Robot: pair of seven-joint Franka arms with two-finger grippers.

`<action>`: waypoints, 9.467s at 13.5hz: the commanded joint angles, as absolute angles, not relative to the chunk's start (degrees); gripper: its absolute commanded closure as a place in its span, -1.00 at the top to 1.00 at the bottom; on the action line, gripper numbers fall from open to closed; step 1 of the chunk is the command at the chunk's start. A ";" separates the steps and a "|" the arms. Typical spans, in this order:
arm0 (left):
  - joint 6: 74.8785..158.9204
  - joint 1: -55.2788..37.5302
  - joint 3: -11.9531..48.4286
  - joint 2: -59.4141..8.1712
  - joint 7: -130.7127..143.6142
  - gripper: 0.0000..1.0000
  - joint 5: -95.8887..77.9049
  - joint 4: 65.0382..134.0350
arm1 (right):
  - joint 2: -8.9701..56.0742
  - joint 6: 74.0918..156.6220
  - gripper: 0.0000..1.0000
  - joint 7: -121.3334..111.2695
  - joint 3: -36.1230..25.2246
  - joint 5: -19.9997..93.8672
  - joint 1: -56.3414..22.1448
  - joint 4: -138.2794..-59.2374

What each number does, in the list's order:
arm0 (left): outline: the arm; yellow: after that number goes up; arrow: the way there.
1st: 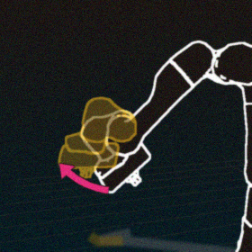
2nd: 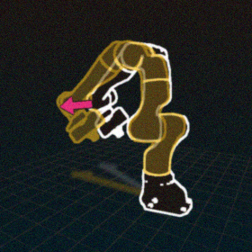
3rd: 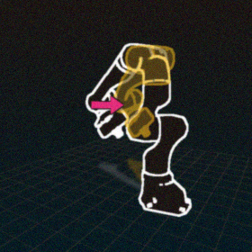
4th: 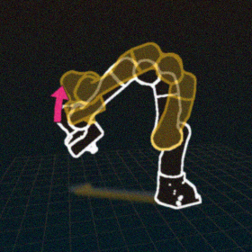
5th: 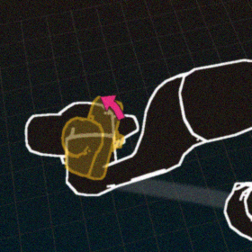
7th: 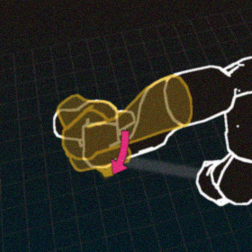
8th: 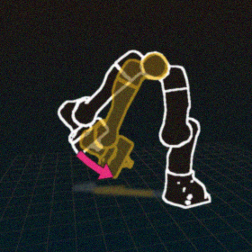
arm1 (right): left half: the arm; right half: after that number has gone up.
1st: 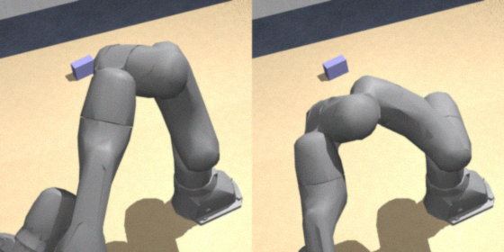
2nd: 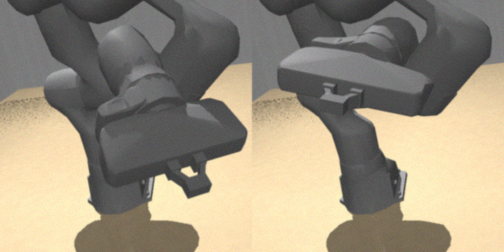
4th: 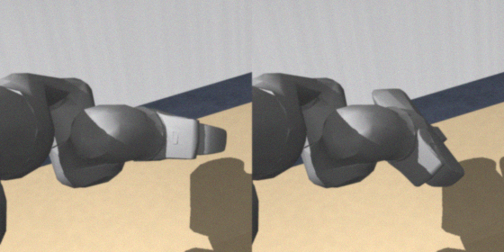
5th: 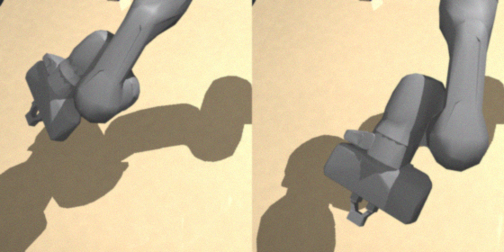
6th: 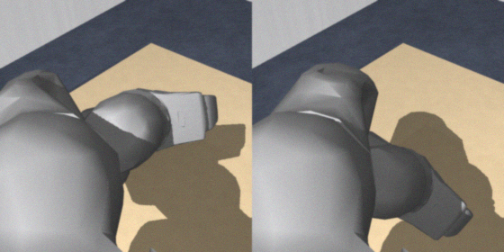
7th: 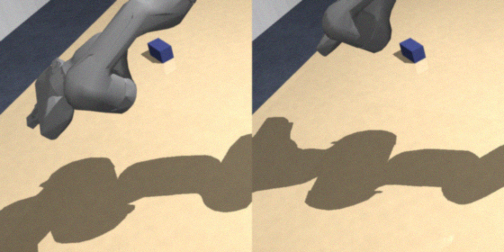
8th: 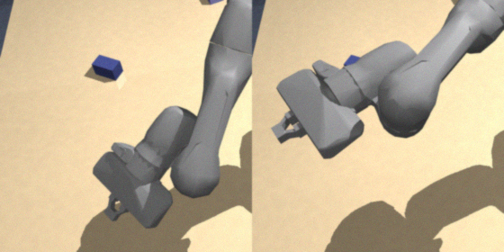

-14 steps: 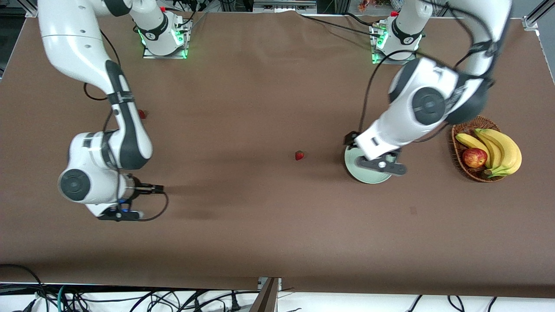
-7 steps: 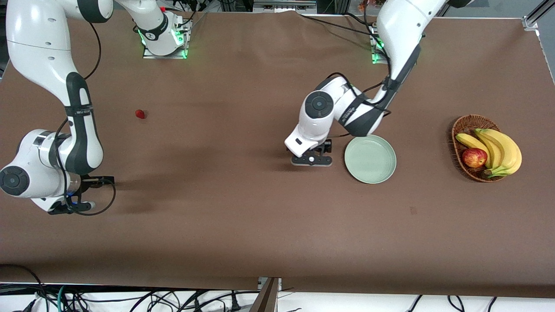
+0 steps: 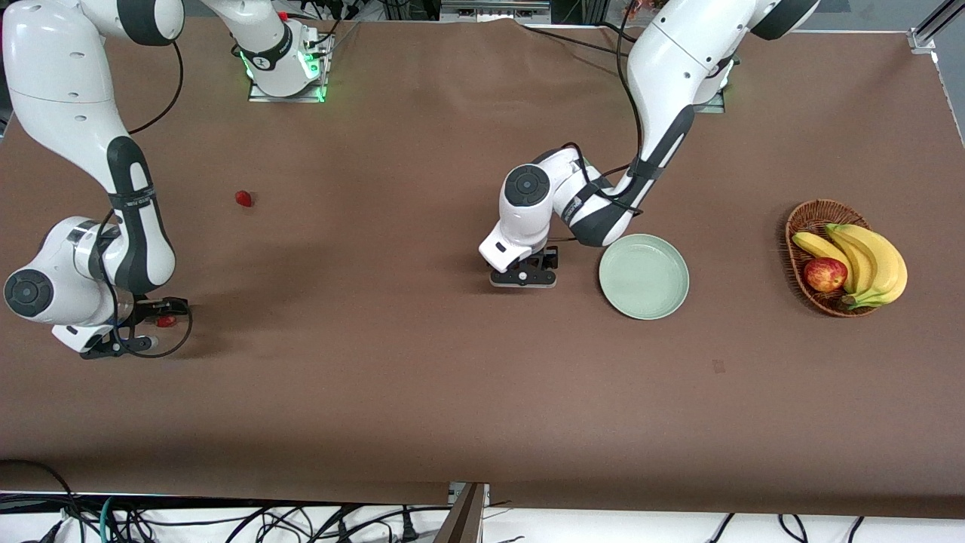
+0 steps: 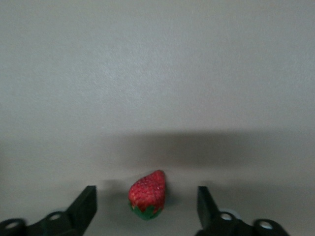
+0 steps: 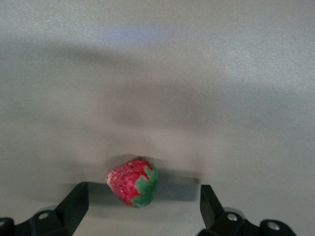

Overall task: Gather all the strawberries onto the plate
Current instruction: 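Grasp the strawberry with the left gripper while the right gripper withdraws, then drop the strawberry onto the plate while the right gripper grasps another, then carry the second strawberry toward the plate and release it with the right gripper, then grasp the second strawberry with the left gripper while the right gripper withdraws, then drop the strawberry onto the plate while the right gripper grasps the third, then carry the third strawberry toward the plate and release it with the right gripper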

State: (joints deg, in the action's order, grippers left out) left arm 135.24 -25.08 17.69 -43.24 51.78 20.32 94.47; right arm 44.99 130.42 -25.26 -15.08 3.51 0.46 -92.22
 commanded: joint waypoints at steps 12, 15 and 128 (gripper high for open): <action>114.10 -13.64 17.75 -30.42 27.48 -1.00 18.39 92.37 | 43.68 131.40 -0.38 -26.72 -14.94 8.79 0.53 -92.99; 110.40 -4.77 17.75 -29.79 8.16 -1.00 13.21 92.81 | 43.59 131.14 -0.63 -26.54 -14.85 8.79 0.18 -91.94; 103.18 0.09 16.26 -35.95 1.14 1.00 10.28 87.45 | 57.48 153.37 1.00 52.65 13.53 3.25 -37.18 -74.44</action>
